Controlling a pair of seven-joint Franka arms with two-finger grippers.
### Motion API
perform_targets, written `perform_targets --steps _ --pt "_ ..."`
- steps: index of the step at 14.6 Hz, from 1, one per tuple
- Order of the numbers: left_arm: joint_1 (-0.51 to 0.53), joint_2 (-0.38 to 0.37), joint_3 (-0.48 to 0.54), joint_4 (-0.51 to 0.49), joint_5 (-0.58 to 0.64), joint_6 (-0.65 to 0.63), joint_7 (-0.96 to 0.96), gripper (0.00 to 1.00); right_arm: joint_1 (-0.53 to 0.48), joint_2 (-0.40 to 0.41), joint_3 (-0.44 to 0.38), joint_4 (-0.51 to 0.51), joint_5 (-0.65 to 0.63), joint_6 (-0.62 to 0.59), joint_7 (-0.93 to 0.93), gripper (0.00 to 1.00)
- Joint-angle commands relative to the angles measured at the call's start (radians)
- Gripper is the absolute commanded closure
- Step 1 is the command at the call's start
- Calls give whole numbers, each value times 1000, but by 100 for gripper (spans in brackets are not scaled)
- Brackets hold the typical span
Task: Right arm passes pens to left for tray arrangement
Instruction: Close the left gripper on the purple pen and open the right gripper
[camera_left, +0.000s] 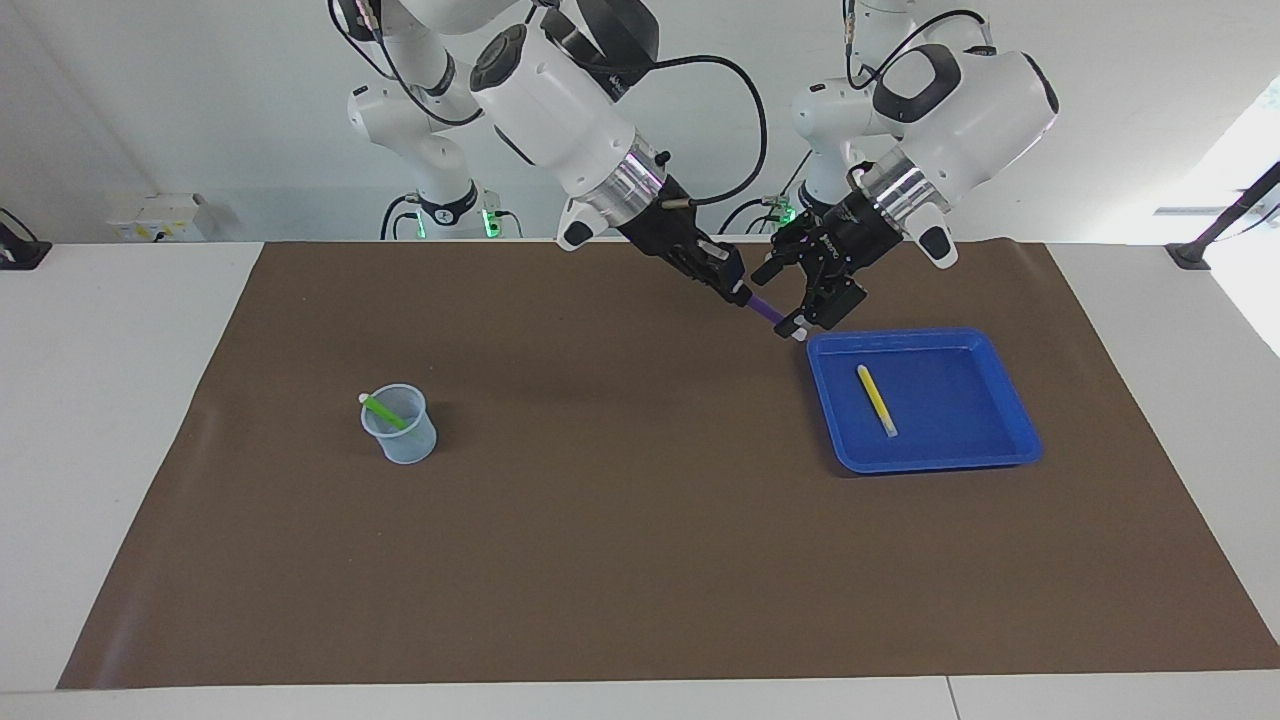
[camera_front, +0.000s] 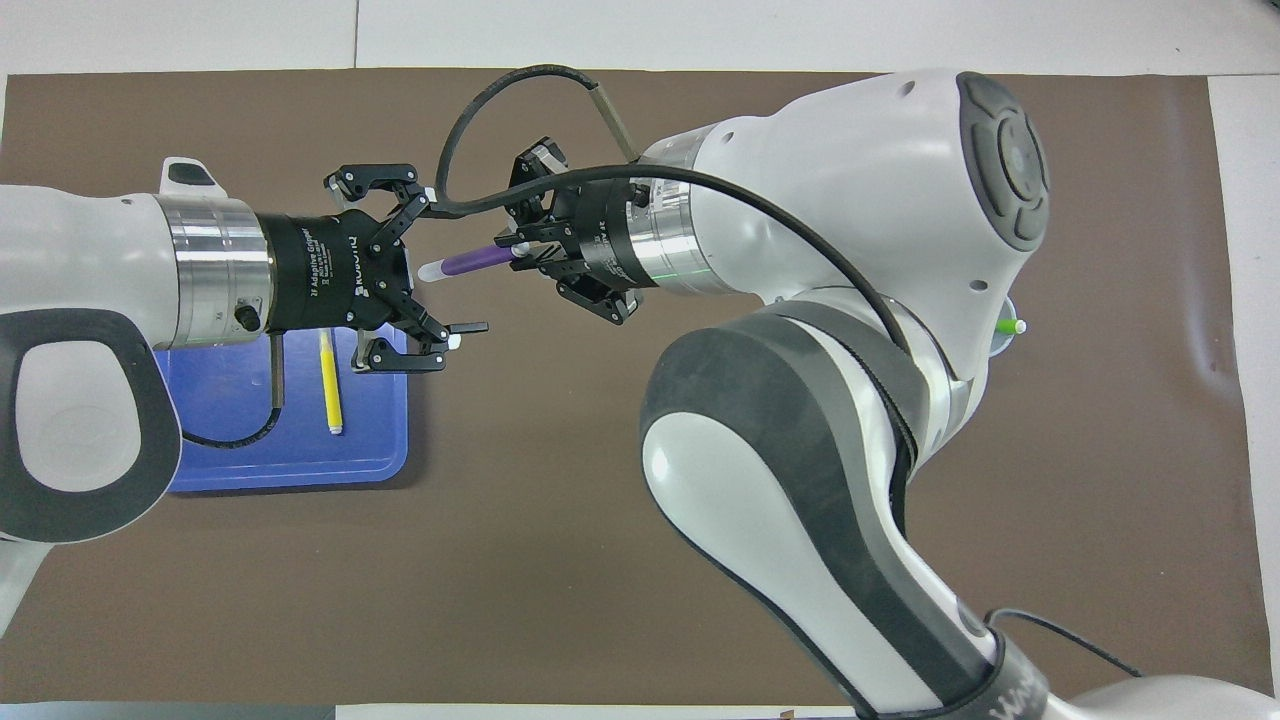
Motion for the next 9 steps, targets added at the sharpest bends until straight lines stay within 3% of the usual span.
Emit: perform_targets --steps 1,6,9 --pt "-8 -30 6 -40 -24 41 -8 2 -2 7 3 12 -8 3 6 100" --pt "-15 -32 6 -46 -26 64 -23 27 -2 7 1 12 -8 3 6 100" --pt "-22 -32 6 -46 -27 64 -23 50 -2 7 1 12 -8 3 4 100"
